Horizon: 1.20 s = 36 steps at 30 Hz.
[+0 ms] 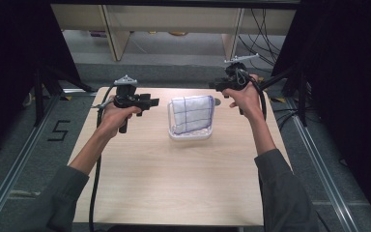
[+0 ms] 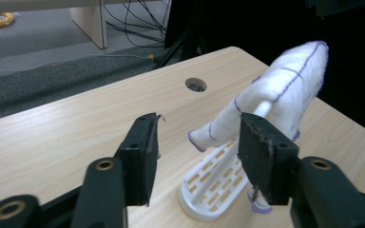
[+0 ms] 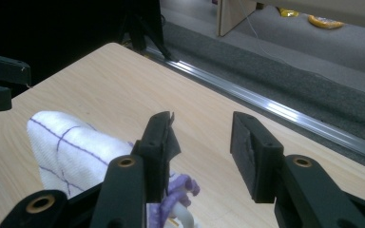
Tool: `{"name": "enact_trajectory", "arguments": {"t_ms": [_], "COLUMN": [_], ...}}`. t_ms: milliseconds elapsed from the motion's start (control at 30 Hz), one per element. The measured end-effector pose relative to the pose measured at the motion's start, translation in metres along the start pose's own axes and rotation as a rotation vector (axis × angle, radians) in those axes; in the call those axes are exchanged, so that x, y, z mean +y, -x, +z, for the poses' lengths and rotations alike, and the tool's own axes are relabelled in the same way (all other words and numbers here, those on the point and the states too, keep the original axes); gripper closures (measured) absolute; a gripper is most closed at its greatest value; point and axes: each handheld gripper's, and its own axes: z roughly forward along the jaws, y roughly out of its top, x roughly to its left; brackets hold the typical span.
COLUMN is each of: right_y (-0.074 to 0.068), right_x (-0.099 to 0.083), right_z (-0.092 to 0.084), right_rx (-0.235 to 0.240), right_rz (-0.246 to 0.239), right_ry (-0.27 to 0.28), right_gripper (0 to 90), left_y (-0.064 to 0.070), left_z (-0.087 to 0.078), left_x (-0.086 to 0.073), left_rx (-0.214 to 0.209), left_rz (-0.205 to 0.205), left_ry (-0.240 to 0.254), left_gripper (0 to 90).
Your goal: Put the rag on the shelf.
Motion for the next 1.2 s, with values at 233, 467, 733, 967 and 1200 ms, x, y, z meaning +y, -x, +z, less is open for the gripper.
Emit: {"name": "enact_trajectory", "arguments": {"t_ms": [233, 467, 733, 967, 1200], "right_y": [-0.003, -0.006, -0.009, -0.011, -0.016], "right_x": [-0.008, -0.02, -0.029, -0.037, -0.043], "right_z": [-0.007, -0.017, -0.024, -0.029, -0.034], "right_rx": [0.001, 0.016, 0.019, 0.016, 0.027], "right_rz": [-0.035, -0.04, -0.035, -0.052, -0.043], "right_ry": [0.021, 0.029, 0.031, 0.052, 0.046], "right_gripper": [58.2, 56.9, 55.2, 52.9, 50.5], "left_y": [0.014, 0.023, 0.03, 0.035, 0.042], "left_z": [-0.007, -0.012, -0.018, -0.023, -0.027], "left_x": [-0.008, -0.018, -0.028, -0.035, -0.039], "left_rx": [-0.007, -0.023, -0.019, -0.034, -0.047], "left_rz": [0.019, 0.008, 0.025, 0.038, 0.044], "left_ry": [-0.011, -0.011, -0.035, -0.029, -0.022], "left_gripper": [40.5, 38.4, 33.8, 32.3, 30.7]}}
